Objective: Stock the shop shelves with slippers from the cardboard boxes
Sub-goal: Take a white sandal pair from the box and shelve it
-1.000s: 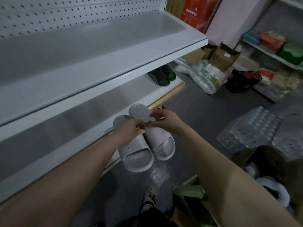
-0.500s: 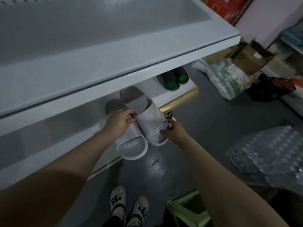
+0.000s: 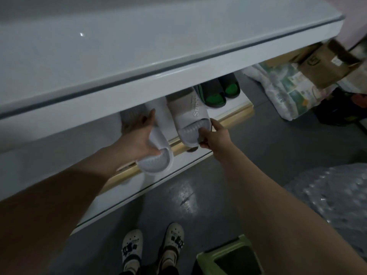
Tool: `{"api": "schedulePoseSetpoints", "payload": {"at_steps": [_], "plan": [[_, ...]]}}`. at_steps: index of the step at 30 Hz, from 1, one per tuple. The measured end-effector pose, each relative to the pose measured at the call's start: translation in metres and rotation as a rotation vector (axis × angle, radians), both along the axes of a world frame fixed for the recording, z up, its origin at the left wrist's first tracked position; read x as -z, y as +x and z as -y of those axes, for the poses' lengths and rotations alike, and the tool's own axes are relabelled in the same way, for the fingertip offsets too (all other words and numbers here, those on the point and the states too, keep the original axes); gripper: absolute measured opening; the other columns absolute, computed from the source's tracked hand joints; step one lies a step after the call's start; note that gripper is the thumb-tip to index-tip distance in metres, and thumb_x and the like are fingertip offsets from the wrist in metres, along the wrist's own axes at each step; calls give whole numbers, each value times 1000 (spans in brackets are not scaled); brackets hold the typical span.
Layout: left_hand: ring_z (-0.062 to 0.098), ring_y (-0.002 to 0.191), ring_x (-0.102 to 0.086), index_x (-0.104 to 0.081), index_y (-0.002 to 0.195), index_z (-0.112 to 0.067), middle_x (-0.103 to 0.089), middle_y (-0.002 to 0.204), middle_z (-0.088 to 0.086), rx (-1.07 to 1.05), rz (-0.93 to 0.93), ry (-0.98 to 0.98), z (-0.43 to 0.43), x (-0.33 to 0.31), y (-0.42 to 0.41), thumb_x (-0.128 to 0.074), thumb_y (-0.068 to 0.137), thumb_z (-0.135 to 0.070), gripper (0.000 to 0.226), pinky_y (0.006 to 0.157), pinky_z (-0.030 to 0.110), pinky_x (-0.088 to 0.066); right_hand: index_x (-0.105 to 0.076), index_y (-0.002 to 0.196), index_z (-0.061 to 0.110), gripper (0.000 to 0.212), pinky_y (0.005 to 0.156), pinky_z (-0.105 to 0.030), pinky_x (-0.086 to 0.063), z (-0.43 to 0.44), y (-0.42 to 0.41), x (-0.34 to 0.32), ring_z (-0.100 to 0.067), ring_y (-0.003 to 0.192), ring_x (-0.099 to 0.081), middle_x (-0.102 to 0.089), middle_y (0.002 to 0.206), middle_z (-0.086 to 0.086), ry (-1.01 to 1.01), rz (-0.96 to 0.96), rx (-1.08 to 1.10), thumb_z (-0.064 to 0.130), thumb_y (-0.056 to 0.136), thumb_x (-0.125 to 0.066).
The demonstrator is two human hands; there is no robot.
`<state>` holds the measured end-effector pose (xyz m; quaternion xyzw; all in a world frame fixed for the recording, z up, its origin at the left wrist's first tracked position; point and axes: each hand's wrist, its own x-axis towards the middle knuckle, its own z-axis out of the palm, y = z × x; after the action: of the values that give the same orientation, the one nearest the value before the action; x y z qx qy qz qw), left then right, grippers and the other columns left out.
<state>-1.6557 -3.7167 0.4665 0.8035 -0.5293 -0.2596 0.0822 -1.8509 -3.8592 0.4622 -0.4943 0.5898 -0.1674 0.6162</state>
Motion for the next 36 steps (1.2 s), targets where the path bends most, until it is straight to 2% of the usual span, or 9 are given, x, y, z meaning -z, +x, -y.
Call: {"api": "schedulePoseSetpoints", "payload": {"at_steps": [3, 8, 11, 15, 22, 24, 27, 32, 36], "plan": [[38, 138, -25, -5, 152, -18, -29, 145, 17, -80, 70, -52, 17, 13, 12, -79, 63, -54, 121, 110, 53, -28, -44, 145, 18, 54, 39, -25, -47, 22, 8, 8, -28, 67, -55, -60, 97, -19, 1, -10, -57, 7, 95, -60], [36, 134, -33, -37, 138, -7, -41, 140, 16, -264, 84, -287, 52, 26, 19, -81, 65, -42, 93, 105, 45, -28, -50, 140, 18, 47, 39, -23, -45, 48, 10, 28, -21, 57, -46, -55, 77, -12, -8, 25, -70, 7, 96, -59], [34, 138, -31, -39, 140, -8, -40, 146, 14, -263, 188, -314, 77, 38, 24, -77, 67, -55, 95, 107, 46, -27, -53, 138, 16, 46, 47, -22, -49, 62, 11, 37, -21, 70, -57, -61, 89, -7, -29, 66, -46, 4, 94, -61], [31, 142, -25, -33, 148, -16, -32, 154, 9, -269, 284, -318, 101, 51, 31, -76, 74, -45, 91, 109, 44, -22, -54, 139, 18, 47, 64, -31, -58, 78, 15, 47, -28, 90, -65, -65, 108, -10, -51, 54, -108, 6, 94, -62], [32, 140, -31, -42, 144, -14, -38, 151, 12, -244, 240, -374, 107, 62, 43, -66, 74, -44, 80, 108, 41, -21, -45, 147, 19, 68, 69, -26, -57, 92, 32, 59, -19, 72, -61, -62, 83, -8, -111, 27, -135, -2, 86, -66], [32, 139, -33, -45, 142, -18, -40, 150, 10, -255, 271, -398, 100, 64, 41, -68, 75, -47, 77, 106, 43, -24, -44, 147, 23, 73, 79, -32, -58, 93, 37, 59, -21, 82, -63, -66, 98, -8, -179, -62, -178, -3, 84, -67], [32, 140, -26, -40, 144, -21, -31, 154, 6, -249, 312, -382, 89, 64, 32, -73, 76, -25, 75, 104, 49, -27, -47, 144, 30, 67, 77, -25, -53, 88, 39, 57, -21, 89, -59, -57, 123, -9, -319, -258, -279, 3, 86, -65], [42, 146, -12, -38, 146, -13, -17, 160, 15, -204, 259, -319, 76, 60, 10, -70, 76, -12, 77, 115, 50, -20, -52, 138, 34, 57, 83, -29, -52, 69, 24, 49, -18, 91, -59, -54, 130, -7, -397, -319, -323, 7, 89, -62], [40, 140, -31, -50, 137, -8, -41, 147, 18, -181, 190, -381, 61, 48, -21, -71, 76, -5, 65, 116, 42, -28, -56, 134, 32, 53, 83, -45, -58, 43, 7, 30, -24, 101, -62, -55, 127, -8, -375, -253, -304, 3, 90, -58]]}}
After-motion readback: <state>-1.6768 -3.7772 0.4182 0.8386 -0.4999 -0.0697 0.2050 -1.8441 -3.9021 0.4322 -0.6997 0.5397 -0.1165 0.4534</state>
